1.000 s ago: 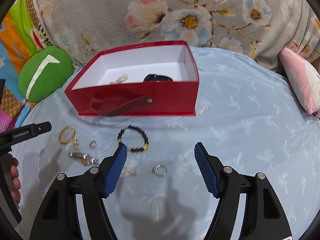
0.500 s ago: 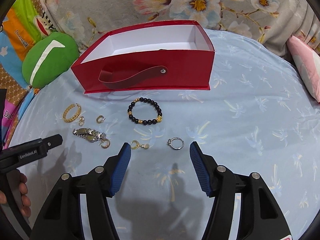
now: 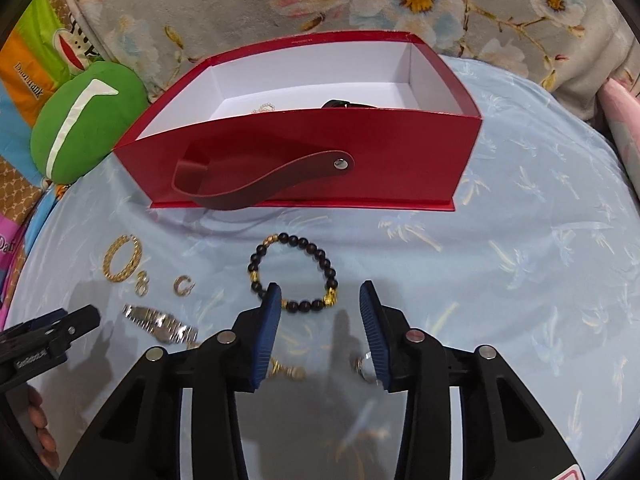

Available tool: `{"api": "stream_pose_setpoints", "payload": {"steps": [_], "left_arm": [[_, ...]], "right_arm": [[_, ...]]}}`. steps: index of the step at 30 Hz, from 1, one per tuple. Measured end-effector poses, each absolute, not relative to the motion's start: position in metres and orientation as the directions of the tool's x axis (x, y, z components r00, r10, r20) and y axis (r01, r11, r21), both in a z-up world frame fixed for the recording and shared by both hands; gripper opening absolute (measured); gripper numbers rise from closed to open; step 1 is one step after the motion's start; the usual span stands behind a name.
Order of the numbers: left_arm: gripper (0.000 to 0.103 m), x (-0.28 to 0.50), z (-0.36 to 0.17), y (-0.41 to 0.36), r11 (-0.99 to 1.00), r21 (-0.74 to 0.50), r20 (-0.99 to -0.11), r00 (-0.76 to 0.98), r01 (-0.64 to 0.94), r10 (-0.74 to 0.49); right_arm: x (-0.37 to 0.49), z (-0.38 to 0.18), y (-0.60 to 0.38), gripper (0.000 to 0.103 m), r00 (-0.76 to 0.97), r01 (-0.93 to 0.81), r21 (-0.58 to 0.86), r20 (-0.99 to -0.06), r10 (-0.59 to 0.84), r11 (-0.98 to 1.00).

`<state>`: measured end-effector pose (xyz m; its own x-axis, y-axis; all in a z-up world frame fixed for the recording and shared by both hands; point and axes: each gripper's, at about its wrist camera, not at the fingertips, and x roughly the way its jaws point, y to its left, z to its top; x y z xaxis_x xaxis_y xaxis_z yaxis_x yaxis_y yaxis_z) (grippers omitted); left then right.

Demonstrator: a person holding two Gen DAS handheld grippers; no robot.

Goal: Organize jewelry
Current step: 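Grasp the black bead bracelet with the right tool while the left tool grasps the gold cuff bangle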

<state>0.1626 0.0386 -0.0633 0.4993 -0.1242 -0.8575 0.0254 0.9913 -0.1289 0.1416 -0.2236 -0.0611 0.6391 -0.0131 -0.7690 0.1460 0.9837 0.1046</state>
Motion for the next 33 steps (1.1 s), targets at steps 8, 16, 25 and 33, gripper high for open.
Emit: {"api": "stream_pose_setpoints", "payload": {"steps": [8,16,25,33], "left_arm": [[0.078,0.193,-0.076,0.053,0.987,-0.156,-0.869,0.479,-0.023,-0.126],[0.078,0.217,-0.079,0.042,0.986,-0.165,-0.860,0.490,-0.005,-0.141],[0.077,0.234,-0.080,0.031,0.991,-0.132,-0.855,0.508,-0.016,-0.106],[0.078,0.231,-0.082,0.013,0.997,-0.068,-0.849,0.523,0.026,-0.071]], "right_arm": [[0.175,-0.083,-0.230,0.035,0.601,0.155,0.094,-0.799,-0.018,0.984],[0.180,-0.090,-0.225,0.014,0.605,0.147,0.051,-0.795,-0.049,0.988],[0.175,-0.092,-0.221,0.009,0.618,0.143,0.047,-0.784,-0.052,0.989],[0.173,-0.092,-0.222,0.009,0.619,0.146,0.067,-0.785,-0.038,0.987]]}}
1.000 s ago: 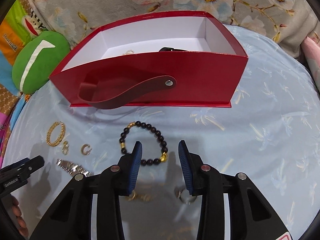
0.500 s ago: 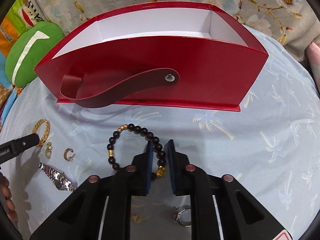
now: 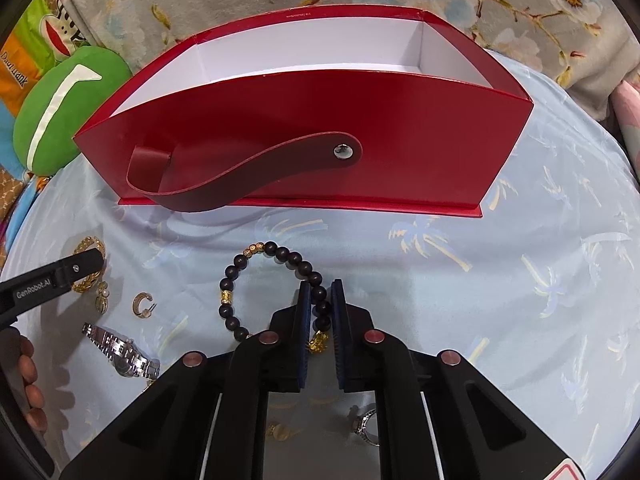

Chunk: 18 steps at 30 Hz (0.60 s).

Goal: Organize jewelry
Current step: 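Grasp the black bead bracelet with the right tool while the left tool grasps the gold cuff bangle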

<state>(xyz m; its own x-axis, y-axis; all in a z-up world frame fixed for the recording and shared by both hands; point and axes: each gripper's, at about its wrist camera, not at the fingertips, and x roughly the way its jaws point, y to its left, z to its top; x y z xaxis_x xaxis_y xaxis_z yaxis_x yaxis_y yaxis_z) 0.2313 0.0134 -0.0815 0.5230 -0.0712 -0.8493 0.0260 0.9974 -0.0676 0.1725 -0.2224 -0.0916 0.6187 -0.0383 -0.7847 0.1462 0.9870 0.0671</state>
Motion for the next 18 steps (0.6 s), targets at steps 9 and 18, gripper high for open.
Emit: {"api": "stream_pose_setpoints", "payload": {"steps": [9,18], "left_arm": [[0.056,0.229,-0.080,0.003,0.999,-0.003,-0.839,0.543,0.044,-0.026],[0.056,0.211,-0.070,0.005,0.997,-0.061,-0.847,0.526,0.054,-0.080]], "right_arm": [[0.172,-0.090,-0.223,0.007,0.619,0.146,0.088,-0.785,-0.022,0.985],[0.157,-0.069,-0.220,0.007,0.655,0.143,0.117,-0.755,-0.006,0.983]]}}
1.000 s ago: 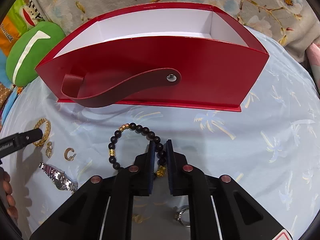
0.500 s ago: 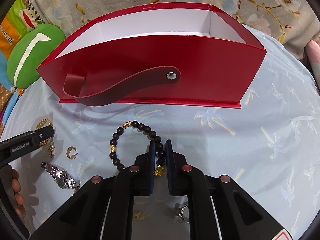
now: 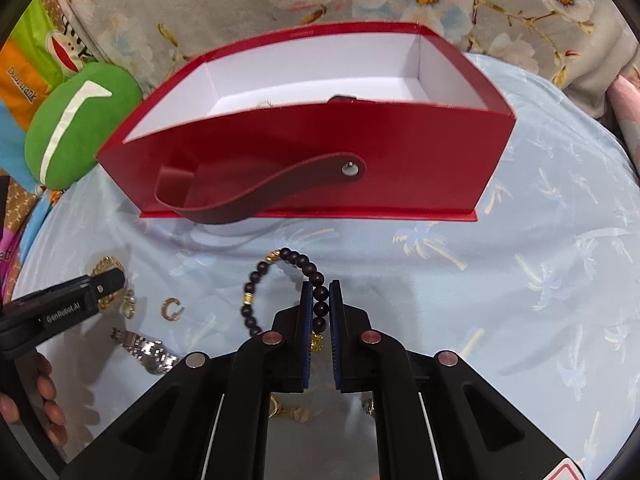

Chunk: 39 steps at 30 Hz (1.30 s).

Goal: Organize jewelry
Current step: 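Grasp the black bead bracelet with the right tool while the left tool grasps the gold cuff bangle, then carry both bracelets into the red box and open both tools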

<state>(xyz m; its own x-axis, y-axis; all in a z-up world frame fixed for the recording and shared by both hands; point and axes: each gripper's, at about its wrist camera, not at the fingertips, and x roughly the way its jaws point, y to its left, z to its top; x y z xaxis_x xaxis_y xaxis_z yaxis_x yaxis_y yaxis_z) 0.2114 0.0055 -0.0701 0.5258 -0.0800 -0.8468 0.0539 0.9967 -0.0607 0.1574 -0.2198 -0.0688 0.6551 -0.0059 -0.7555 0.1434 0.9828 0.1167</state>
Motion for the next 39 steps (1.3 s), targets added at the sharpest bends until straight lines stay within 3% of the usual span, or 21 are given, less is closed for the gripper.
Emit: {"api": "stream_pose_setpoints", "payload": {"steps": [20,39], "left_arm": [[0.056,0.135,-0.004,0.008,0.990,-0.075,-0.798,0.588,0.121,-0.132],[0.056,0.118,0.035,0.005,0.983,-0.079,-0.752,0.638,0.166,-0.168]], "right_arm": [[0.071,0.005,-0.211,0.007,0.750,0.086,0.146,-0.661,0.032,0.986],[0.044,0.045,-0.210,0.007,0.806,0.072,0.134,-0.592,0.022,0.988]]}}
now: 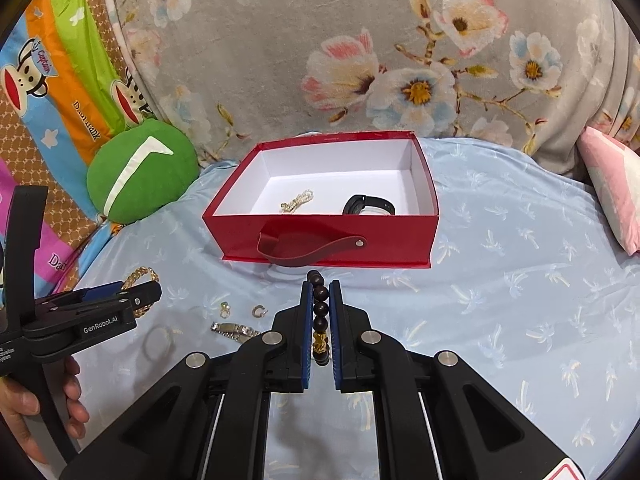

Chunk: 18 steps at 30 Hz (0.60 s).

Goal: Organize jewelry
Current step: 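Carry both bracelets into the red box and open both tools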

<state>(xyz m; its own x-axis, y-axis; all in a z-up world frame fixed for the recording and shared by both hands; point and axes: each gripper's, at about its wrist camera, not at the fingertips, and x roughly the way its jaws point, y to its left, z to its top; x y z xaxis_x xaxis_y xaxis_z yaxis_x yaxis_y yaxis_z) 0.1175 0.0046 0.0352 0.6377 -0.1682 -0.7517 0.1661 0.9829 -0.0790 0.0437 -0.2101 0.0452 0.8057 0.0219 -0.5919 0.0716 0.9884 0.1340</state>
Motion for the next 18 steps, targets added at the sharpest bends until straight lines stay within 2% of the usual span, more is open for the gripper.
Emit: {"api": "stream_pose_setpoints", "payload": {"steps": [18], "left_arm": [[0.056,0.146,0.060,-0.015,0.982,-0.050,-0.716,0.679,0.183,-0.163]], "right_arm": [[0.071,0.067,-0.223,0.007,0.838,0.076,0.119,-0.545,0.001,0.990]]}}
